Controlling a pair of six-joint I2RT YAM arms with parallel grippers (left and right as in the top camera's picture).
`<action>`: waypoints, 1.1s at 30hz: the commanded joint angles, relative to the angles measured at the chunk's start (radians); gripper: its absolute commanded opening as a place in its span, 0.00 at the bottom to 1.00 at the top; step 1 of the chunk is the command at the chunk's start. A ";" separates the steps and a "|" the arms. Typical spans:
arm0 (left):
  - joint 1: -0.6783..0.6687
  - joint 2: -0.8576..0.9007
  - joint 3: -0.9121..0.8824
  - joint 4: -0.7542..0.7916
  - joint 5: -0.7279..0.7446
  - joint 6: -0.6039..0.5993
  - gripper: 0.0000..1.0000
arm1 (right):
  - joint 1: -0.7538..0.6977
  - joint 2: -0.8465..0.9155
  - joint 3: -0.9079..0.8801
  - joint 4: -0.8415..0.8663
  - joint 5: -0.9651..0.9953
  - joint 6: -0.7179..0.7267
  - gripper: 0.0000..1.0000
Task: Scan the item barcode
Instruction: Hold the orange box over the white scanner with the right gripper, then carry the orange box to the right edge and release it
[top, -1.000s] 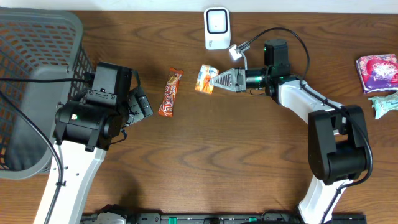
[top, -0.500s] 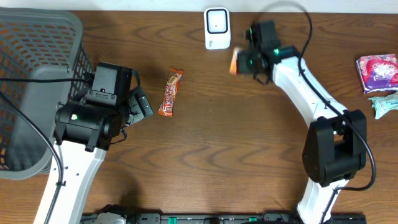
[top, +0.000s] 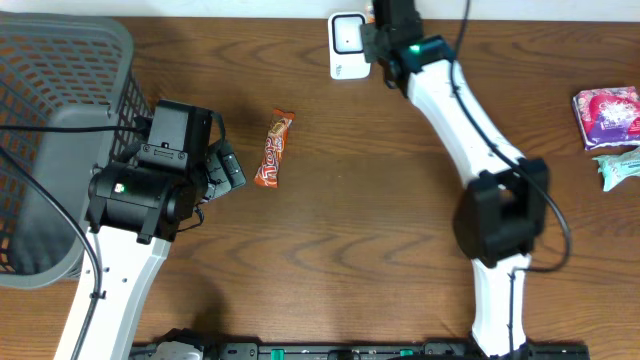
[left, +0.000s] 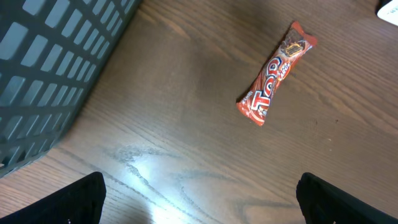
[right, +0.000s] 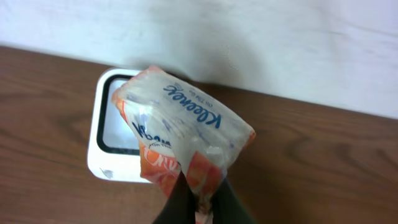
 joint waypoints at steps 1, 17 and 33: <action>0.003 0.000 0.010 -0.003 -0.006 -0.001 0.98 | 0.033 0.122 0.160 0.000 0.057 -0.142 0.01; 0.003 0.000 0.010 -0.003 -0.006 -0.002 0.98 | 0.111 0.232 0.224 0.138 0.326 -0.621 0.01; 0.003 0.000 0.010 -0.003 -0.006 -0.001 0.98 | -0.156 0.231 0.224 -0.174 0.834 -0.298 0.01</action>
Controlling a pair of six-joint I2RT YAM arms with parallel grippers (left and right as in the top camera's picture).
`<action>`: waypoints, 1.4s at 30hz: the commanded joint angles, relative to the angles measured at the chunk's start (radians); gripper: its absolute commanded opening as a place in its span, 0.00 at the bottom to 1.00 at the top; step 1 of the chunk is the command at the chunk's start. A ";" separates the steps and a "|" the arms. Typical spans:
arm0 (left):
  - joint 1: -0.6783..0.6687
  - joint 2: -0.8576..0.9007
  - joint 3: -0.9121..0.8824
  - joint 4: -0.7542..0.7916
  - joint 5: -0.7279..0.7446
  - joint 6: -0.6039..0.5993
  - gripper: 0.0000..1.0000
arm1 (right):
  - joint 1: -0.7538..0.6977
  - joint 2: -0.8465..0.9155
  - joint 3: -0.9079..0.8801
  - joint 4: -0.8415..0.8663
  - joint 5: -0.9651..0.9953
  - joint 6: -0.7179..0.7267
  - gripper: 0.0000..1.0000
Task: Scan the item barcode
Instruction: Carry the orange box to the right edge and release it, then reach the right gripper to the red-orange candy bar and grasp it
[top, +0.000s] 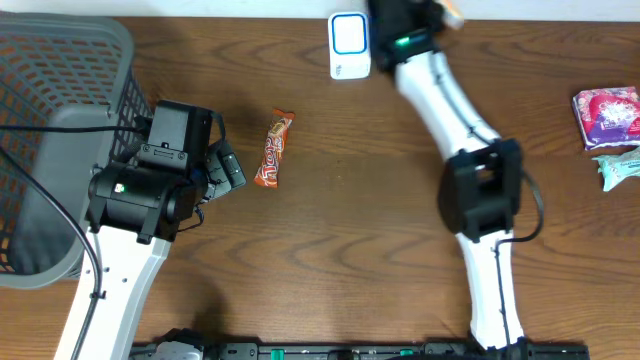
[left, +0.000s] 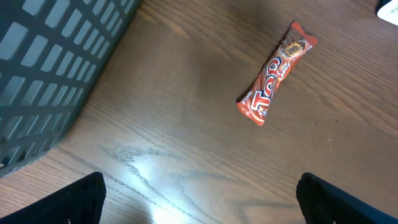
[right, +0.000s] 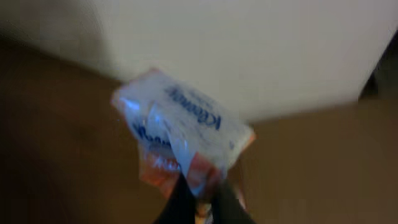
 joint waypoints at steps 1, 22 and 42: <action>0.003 0.000 0.010 -0.002 -0.006 -0.001 0.98 | -0.131 0.010 0.012 -0.211 0.080 0.265 0.01; 0.003 0.000 0.010 -0.002 -0.006 -0.001 0.98 | -0.578 0.010 0.011 -0.628 -0.512 0.515 0.36; 0.003 0.000 0.010 -0.003 -0.006 -0.001 0.98 | -0.415 -0.243 0.085 -0.749 -1.495 0.545 0.71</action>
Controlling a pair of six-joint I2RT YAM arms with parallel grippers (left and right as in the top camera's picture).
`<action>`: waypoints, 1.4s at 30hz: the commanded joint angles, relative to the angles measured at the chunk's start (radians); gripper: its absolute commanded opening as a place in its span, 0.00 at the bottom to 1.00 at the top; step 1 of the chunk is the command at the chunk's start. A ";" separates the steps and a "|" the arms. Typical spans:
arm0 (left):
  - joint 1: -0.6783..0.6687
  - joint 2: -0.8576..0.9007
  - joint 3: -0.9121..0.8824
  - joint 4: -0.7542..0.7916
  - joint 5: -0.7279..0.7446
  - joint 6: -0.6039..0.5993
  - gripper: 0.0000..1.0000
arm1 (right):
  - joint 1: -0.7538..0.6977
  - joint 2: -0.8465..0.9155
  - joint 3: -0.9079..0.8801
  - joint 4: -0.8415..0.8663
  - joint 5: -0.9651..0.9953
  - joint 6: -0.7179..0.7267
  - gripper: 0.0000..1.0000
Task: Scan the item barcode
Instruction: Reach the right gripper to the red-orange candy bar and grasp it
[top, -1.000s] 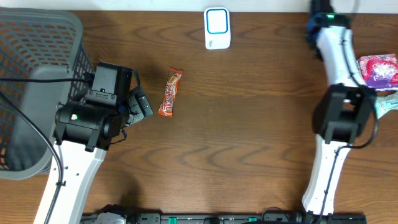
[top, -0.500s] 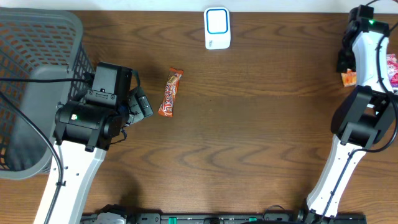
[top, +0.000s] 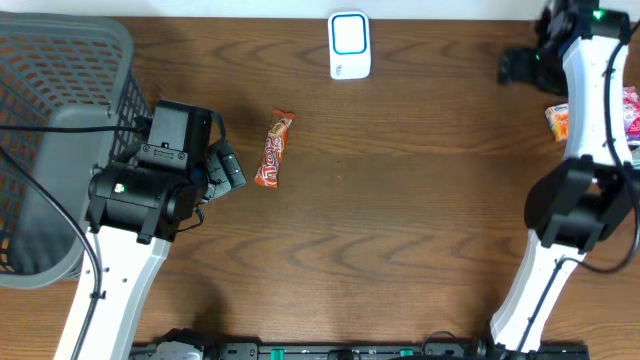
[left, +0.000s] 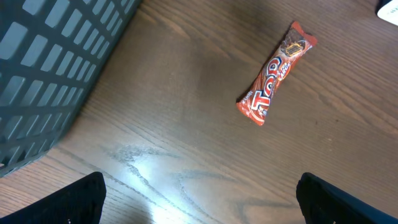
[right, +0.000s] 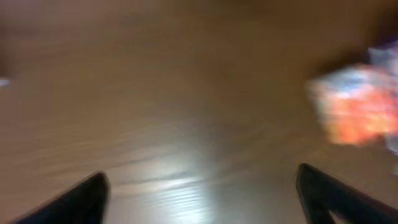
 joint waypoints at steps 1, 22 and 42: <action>0.003 0.000 0.010 -0.003 -0.006 -0.001 0.98 | 0.082 -0.061 0.028 -0.020 -0.482 -0.006 0.61; 0.003 0.000 0.010 -0.003 -0.006 -0.001 0.98 | 0.712 -0.035 -0.488 0.665 -0.323 0.643 0.68; 0.003 0.000 0.010 -0.003 -0.006 -0.001 0.98 | 0.928 0.110 -0.564 0.806 0.037 0.857 0.51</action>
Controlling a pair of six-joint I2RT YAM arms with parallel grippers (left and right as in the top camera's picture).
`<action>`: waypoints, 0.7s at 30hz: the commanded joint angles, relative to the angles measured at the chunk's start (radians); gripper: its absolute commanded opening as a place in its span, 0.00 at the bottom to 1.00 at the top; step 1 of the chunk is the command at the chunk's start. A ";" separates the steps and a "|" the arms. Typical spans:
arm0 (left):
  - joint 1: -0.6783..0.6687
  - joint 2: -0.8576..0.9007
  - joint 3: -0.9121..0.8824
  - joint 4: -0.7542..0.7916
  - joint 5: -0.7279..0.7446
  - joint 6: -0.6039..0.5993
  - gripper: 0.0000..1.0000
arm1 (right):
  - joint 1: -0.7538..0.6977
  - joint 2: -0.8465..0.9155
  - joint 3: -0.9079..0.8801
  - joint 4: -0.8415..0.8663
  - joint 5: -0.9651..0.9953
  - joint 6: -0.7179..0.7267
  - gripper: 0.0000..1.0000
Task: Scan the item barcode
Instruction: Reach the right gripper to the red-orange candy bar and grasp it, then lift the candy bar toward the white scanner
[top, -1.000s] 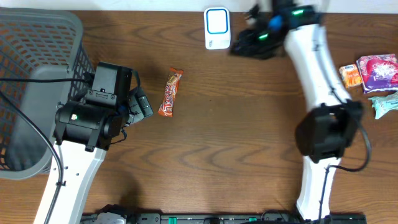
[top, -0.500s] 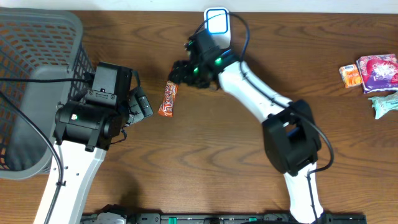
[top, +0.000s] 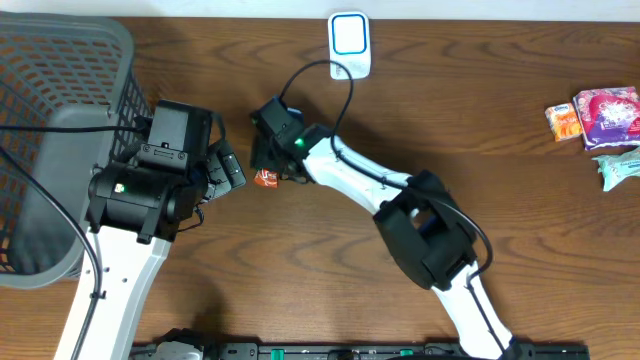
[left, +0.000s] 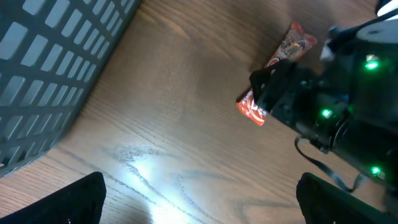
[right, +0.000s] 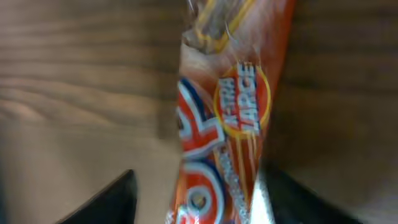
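A red-orange candy bar lies on the wooden table, mostly covered in the overhead view, where only its lower end shows. My right gripper is low over it and open, one finger on each side of the wrapper. In the overhead view the right gripper sits at centre left. The white scanner stands at the table's back edge. My left gripper is open and holds nothing, hovering left of the bar, and shows in the overhead view too.
A grey mesh basket fills the left end of the table. At the far right lie an orange tissue pack, a pink packet and a teal packet.
My right arm has moved from the far right of the table to the candy bar at centre left. Its open fingers now straddle the bar. The left arm has not moved.
My right gripper first held a tissue pack over the scanner, then still held it near the back edge. Later it was open at the far right, with the pack lying beside the pink packet. Now it is open around the candy bar.
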 joint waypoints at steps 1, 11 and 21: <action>0.003 0.000 0.010 -0.003 -0.006 -0.001 0.98 | -0.005 0.050 -0.013 -0.011 0.039 0.024 0.49; 0.003 0.000 0.010 -0.003 -0.006 -0.001 0.98 | -0.067 0.049 0.010 -0.076 0.048 -0.095 0.01; 0.003 0.000 0.010 -0.003 -0.006 -0.001 0.98 | -0.280 0.047 0.015 -0.031 -0.752 -0.223 0.01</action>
